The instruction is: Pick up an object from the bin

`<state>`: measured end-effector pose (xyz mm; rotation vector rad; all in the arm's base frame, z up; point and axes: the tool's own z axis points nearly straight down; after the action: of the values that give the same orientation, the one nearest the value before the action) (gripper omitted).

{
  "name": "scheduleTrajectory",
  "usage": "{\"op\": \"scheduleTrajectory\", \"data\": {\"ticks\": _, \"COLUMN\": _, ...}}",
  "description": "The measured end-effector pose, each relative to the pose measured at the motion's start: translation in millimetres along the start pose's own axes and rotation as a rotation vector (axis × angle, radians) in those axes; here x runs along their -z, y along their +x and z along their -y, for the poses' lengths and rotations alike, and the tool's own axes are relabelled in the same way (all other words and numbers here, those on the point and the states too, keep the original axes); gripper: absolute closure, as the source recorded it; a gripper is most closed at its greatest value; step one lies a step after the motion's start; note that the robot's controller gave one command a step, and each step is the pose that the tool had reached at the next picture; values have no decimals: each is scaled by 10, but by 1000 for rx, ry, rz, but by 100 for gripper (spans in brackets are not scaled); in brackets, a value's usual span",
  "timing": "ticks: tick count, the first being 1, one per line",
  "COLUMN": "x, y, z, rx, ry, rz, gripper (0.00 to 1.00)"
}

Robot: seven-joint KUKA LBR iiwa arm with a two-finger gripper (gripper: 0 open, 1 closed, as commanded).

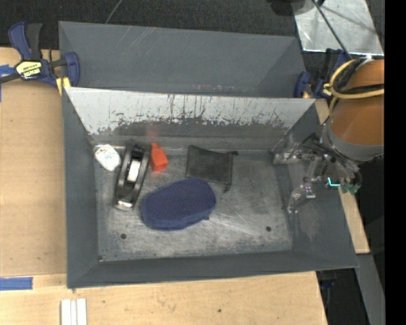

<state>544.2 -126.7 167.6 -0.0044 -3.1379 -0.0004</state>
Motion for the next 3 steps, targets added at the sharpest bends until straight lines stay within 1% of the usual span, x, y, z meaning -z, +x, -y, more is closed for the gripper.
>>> {"op": "scheduleTrajectory", "data": {"ticks": 1, "x": -862, "y": -654, "z": -757, "rx": 383, "ry": -1, "rz": 8, "gripper": 0}}
{"op": "scheduleTrajectory", "data": {"ticks": 2, "x": -840, "y": -665, "z": -738, "rx": 381, "ry": 2, "rz": 11, "gripper": 100}}
{"op": "scheduleTrajectory", "data": {"ticks": 3, "x": 9, "y": -707, "z": -1125, "rx": 299, "ry": 1, "rz": 17, "gripper": 100}}
